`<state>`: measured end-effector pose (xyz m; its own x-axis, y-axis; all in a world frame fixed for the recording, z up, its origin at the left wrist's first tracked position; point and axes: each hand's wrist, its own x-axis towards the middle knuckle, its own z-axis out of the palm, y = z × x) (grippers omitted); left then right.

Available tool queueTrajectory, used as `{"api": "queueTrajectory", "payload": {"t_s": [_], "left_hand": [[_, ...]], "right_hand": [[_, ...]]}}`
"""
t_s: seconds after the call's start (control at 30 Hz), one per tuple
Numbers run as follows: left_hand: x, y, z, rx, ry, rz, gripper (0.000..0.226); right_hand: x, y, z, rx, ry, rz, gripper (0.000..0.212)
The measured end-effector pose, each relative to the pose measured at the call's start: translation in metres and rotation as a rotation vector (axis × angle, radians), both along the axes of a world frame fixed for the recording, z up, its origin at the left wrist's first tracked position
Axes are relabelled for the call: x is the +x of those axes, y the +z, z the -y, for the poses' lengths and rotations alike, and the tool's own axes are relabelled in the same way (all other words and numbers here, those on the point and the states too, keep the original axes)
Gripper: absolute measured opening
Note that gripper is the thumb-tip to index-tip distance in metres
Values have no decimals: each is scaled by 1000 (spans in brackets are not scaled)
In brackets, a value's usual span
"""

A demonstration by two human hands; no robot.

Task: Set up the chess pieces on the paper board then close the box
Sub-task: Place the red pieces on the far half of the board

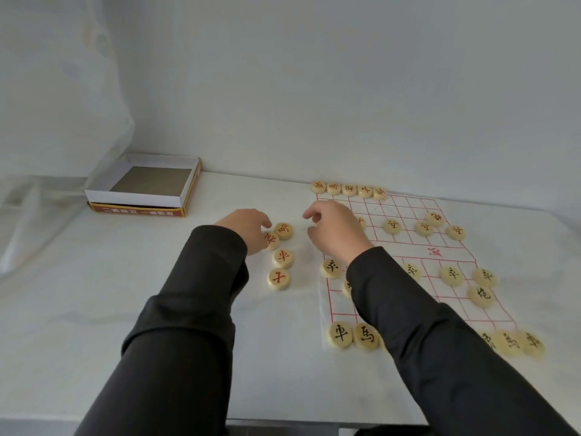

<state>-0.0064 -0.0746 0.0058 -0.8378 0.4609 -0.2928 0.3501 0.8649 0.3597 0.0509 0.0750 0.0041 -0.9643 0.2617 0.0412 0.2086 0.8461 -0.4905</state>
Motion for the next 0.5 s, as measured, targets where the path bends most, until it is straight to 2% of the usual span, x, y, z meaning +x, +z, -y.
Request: {"api": "queueTrajectory", "payload": {"t_s": [0.2,0.37,0.43,0.5], "left_hand": [[-3,5,12,97,-7,123,44],[-7,2,25,140,60,153,47],[-6,3,25,127,57,136,46],[-5,2,25,113,56,129,45]], "right_hand": [[29,-5,25,-6,165,134,43],[39,-6,34,69,297,214,83],[35,-7,36,29,309,222,85],[30,-12,35,-18,287,202,78]]}}
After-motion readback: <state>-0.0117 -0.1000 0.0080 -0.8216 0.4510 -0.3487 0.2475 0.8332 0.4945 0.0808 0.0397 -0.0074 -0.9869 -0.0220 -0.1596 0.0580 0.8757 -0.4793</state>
